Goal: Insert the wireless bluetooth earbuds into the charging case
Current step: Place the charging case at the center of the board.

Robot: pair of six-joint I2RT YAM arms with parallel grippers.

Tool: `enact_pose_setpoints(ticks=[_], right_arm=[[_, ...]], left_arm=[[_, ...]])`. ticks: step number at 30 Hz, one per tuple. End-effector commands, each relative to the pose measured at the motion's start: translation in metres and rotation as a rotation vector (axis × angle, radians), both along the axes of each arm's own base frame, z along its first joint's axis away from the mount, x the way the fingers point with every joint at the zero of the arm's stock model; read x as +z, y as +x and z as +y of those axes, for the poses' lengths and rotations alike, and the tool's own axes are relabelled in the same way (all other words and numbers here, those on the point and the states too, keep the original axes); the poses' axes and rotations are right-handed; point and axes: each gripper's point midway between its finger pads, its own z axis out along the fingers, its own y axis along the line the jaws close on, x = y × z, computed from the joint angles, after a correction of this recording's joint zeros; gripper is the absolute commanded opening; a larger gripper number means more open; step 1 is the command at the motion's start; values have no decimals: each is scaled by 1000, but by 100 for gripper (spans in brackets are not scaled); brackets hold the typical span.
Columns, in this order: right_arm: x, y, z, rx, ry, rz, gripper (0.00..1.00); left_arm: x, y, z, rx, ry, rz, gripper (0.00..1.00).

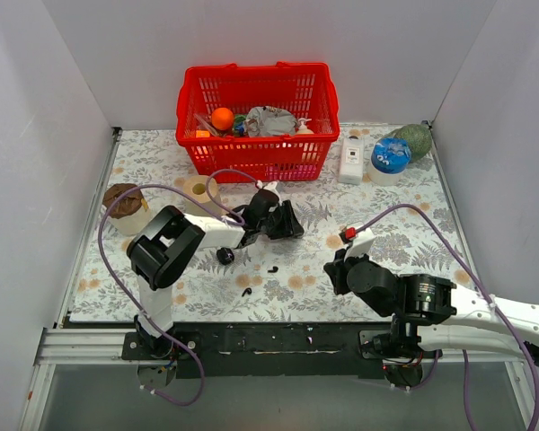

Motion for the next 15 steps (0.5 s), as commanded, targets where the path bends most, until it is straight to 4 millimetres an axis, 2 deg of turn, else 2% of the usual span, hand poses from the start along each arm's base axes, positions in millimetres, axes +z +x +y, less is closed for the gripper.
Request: enact_pose_setpoints(ticks=[1, 4, 5, 6, 8, 11, 12, 13, 14, 15], right_arm=[[10, 1, -1, -22, 67, 3, 4], [12, 0, -3, -25, 77, 6, 6], [11, 0, -3, -25, 75, 6, 7], [11, -1, -3, -23, 81, 7, 8], [10, 0, -2, -19, 77, 2, 9], [4, 1, 1, -5, 52, -9, 9], [2, 0, 4, 4, 50, -6, 10], [-3, 0, 6, 8, 35, -7, 10], [-5, 0, 9, 16, 31, -3, 11], [-7, 0, 10, 14, 31, 0, 11]], left_arm=[[5, 10, 19, 32, 72, -2, 47], [25, 7, 36, 40, 91, -28, 57], [31, 6, 42, 39, 113, -47, 64], [53, 2, 49, 52, 100, -83, 96], [66, -7, 65, 63, 128, -100, 98], [108, -17, 97, 146, 144, -175, 98], [116, -20, 103, 181, 126, -177, 98], [108, -29, 116, 222, 135, -157, 98], [131, -35, 126, 274, 73, -191, 98], [131, -39, 139, 346, 63, -176, 98]])
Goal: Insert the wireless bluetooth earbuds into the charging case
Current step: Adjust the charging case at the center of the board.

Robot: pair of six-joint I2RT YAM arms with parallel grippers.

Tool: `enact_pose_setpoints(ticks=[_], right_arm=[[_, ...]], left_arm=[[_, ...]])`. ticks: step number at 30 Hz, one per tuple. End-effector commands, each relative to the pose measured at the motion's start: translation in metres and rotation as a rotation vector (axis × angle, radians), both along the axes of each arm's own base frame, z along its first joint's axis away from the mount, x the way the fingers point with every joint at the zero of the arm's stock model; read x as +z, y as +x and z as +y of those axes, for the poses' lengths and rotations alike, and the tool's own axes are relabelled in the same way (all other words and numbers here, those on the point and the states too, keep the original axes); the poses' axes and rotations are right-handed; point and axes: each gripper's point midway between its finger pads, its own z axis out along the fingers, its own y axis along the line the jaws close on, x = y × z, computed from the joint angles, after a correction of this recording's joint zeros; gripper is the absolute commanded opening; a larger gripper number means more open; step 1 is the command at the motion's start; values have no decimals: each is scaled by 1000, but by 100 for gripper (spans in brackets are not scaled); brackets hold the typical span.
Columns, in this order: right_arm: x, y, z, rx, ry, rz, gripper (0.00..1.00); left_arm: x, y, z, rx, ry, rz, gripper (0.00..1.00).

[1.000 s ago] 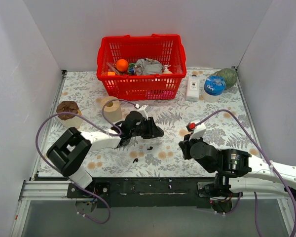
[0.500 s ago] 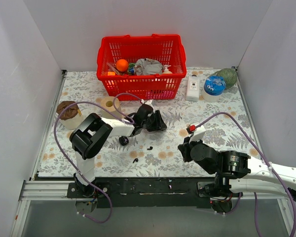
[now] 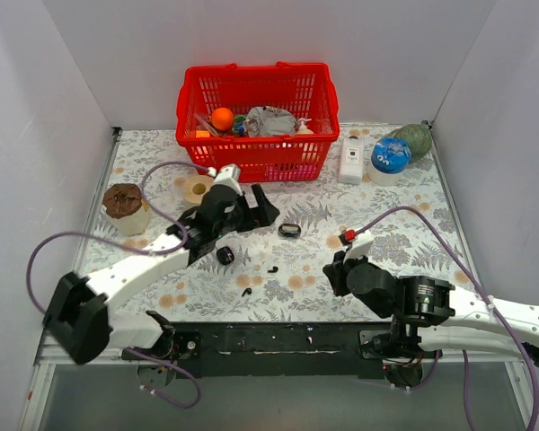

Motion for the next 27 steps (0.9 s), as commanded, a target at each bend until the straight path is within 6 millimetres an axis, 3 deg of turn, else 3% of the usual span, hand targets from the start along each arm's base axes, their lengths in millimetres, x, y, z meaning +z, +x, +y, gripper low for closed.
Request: enact_pose_setpoints(ticks=[1, 2, 3, 4, 5, 6, 10, 11, 13, 15, 17, 18, 19, 23, 27], right_arm=[[-8, 3, 12, 3, -2, -6, 11], [-10, 3, 13, -7, 3, 7, 12], [-13, 5, 12, -28, -4, 10, 12], [-16, 6, 11, -47, -11, 13, 13], [-18, 6, 11, -50, -12, 17, 13], [-20, 6, 13, -48, -11, 19, 13], [-21, 1, 29, 38, -15, 12, 14], [-20, 0, 31, 49, -22, 12, 14], [-22, -2, 35, 68, -51, 20, 14], [-25, -4, 39, 92, -72, 31, 14], [-27, -6, 43, 113, -78, 38, 14], [-28, -9, 46, 129, -77, 47, 14], [-28, -10, 47, 137, -77, 51, 14], [-30, -13, 50, 159, -59, 56, 14], [-29, -15, 49, 164, -42, 61, 15]], left_arm=[[-8, -32, 64, 231, -17, 46, 98], [11, -41, 69, 231, -88, 1, 98], [14, -51, 71, 218, -132, 0, 98], [4, -62, 75, 214, -151, 21, 98], [21, -70, 80, 201, -198, -23, 98], [22, -74, 83, 192, -194, -29, 98], [2, -85, 104, 163, 11, -11, 98], [5, -85, 105, 110, 79, -39, 98], [-17, -88, 106, 49, 198, 23, 98], [-25, -86, 107, 8, 288, 49, 98], [-32, -85, 92, -86, 293, 50, 98], [-26, -80, 87, -89, 294, 47, 98], [-38, -77, 87, -89, 340, 97, 98], [-54, -58, 103, 42, 456, 187, 98], [-58, -51, 112, 184, 411, 229, 93]])
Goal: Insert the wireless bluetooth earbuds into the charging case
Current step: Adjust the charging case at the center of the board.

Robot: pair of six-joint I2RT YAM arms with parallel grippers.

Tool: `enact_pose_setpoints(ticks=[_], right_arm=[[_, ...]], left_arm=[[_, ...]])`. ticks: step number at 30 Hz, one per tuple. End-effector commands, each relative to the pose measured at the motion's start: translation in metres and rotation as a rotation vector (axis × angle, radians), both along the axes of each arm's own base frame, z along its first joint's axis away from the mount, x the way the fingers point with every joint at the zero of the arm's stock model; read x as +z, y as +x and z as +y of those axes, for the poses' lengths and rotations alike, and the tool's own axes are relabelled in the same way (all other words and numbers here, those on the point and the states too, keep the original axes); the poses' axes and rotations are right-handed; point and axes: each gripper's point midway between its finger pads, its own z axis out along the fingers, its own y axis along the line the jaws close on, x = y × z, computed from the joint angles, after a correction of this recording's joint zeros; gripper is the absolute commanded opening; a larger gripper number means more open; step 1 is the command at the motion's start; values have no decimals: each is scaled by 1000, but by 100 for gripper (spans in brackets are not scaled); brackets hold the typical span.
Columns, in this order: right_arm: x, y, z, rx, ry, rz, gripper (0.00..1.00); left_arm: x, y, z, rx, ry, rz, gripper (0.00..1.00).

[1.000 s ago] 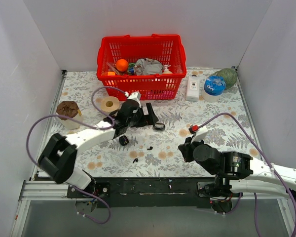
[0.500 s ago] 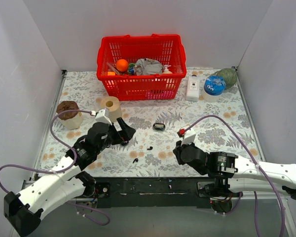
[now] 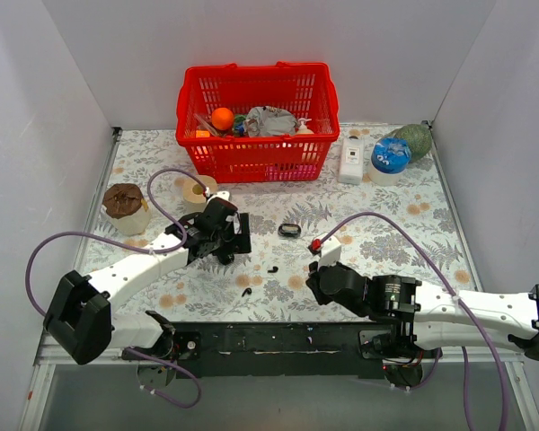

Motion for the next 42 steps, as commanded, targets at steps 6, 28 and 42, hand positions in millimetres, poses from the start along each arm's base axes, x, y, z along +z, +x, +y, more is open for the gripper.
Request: enact_pose_setpoints(ticks=[6, 28, 42], right_arm=[[19, -2, 5, 11, 121, -10, 15], [19, -1, 4, 7, 135, -18, 13], [11, -3, 3, 13, 124, -8, 12]], left_arm=[[-1, -10, 31, 293, -81, 5, 12], [-77, -33, 54, 544, -78, 113, 0], [-86, -18, 37, 516, -102, 115, 0]])
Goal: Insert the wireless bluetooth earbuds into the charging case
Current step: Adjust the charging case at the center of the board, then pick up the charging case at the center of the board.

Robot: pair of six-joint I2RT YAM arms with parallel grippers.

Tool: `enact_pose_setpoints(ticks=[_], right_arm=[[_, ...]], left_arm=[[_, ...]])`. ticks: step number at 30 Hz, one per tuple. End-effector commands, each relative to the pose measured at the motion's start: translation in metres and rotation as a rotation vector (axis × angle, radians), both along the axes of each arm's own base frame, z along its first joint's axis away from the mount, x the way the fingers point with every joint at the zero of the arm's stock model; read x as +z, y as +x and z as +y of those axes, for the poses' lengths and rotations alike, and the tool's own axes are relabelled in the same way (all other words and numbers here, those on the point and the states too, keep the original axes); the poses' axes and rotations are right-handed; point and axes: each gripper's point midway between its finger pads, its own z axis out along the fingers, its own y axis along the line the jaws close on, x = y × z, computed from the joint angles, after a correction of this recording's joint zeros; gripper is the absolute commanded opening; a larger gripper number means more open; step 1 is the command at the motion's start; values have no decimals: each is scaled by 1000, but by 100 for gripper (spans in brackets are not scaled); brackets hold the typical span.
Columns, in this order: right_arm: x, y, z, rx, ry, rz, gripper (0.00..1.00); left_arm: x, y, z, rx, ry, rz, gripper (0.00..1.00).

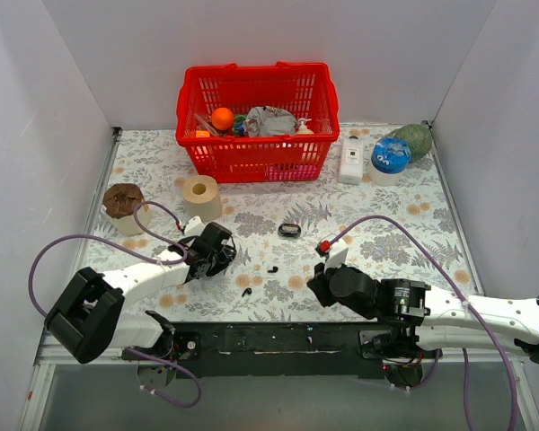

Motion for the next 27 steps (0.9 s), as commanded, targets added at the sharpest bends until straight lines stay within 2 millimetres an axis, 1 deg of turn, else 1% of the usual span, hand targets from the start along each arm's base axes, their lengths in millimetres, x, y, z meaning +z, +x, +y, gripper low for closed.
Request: enact_pose_setpoints(ticks=[1, 7, 9, 10, 11, 12, 13, 14, 15, 16, 17, 18, 19, 20, 23, 24, 26, 27], right_arm=[[8, 2, 6, -5, 42, -12, 13], [6, 3, 6, -8, 34, -11, 13], [6, 4, 4, -17, 20, -16, 13], [7, 4, 3, -19, 19, -17, 12], [8, 5, 3, -21, 20, -16, 13], [10, 5, 2, -20, 21, -20, 13], [10, 5, 1, -22, 21, -23, 13], [11, 5, 1, -21, 22, -24, 13], [13, 5, 1, -22, 28, -27, 13], [13, 6, 0, -25, 27, -31, 14], [14, 6, 0, -22, 28, -32, 14], [14, 7, 0, -26, 30, -38, 14], [13, 8, -1, -26, 24, -42, 15], [12, 8, -1, -25, 19, -46, 15], [14, 9, 0, -28, 18, -51, 15], [13, 9, 1, -24, 10, -48, 15], [15, 9, 1, -22, 11, -47, 15], [16, 8, 2, -21, 10, -45, 15]], left_arm=[[-8, 1, -3, -13, 8, 21, 0], [-4, 7, -11, -36, -4, 11, 0], [6, 11, -11, -43, 1, -6, 0], [13, 9, -8, -45, 5, -15, 2], [21, 10, -8, -54, 5, -32, 9], [30, 11, -8, -76, 10, -50, 29], [42, 8, -4, -83, 10, -68, 40], [50, 7, -3, -94, 8, -77, 51], [60, 8, -4, -129, 17, -97, 67], [65, 3, -1, -143, 24, -97, 73], [77, 2, -2, -157, 3, -125, 79], [82, 0, -1, -181, 5, -140, 86], [86, -1, -2, -194, -2, -149, 98], [87, -1, -3, -202, -6, -152, 98], [82, 3, -5, -212, 15, -141, 98], [71, 5, -5, -213, 37, -112, 98], [66, 13, -9, -229, 65, -108, 98], [57, 18, -7, -228, 105, -87, 98]])
